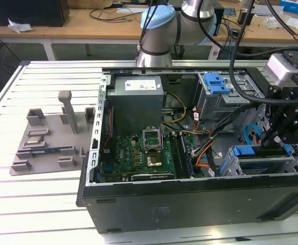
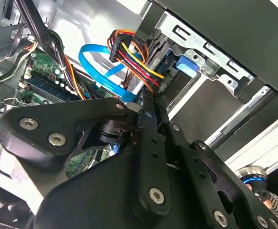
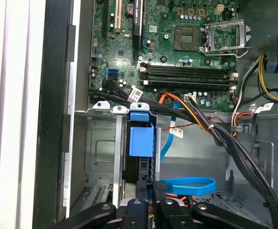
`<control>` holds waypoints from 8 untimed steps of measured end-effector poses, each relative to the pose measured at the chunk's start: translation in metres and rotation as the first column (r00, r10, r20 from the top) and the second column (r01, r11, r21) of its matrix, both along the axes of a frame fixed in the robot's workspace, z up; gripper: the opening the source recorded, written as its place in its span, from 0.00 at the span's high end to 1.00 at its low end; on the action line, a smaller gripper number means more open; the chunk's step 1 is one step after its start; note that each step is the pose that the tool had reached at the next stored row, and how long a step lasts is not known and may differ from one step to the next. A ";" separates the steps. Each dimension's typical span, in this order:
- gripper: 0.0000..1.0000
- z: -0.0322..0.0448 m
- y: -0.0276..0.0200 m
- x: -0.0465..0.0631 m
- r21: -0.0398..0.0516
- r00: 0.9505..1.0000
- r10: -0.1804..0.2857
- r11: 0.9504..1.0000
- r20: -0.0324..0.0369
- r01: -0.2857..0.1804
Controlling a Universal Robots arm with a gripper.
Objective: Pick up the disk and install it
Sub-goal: 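Insert the second disk wire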
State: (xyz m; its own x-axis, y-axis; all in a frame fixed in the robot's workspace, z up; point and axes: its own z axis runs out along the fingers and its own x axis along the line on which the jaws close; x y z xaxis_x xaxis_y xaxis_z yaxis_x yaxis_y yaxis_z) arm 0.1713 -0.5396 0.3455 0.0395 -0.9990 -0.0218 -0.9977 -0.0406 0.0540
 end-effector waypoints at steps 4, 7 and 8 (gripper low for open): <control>0.84 -0.0019 -0.0005 0.002 0.001 1.000 0.000 1.000 -0.005 0.000; 0.84 -0.0024 -0.0005 0.002 0.001 1.000 0.000 1.000 -0.005 0.000; 0.84 -0.0024 -0.0006 0.002 0.001 1.000 0.000 1.000 -0.005 0.000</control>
State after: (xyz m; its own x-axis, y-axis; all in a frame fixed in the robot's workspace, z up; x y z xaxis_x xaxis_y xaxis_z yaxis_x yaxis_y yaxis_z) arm 0.1734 -0.5402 0.3431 0.0393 -0.9990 -0.0233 -0.9974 -0.0407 0.0590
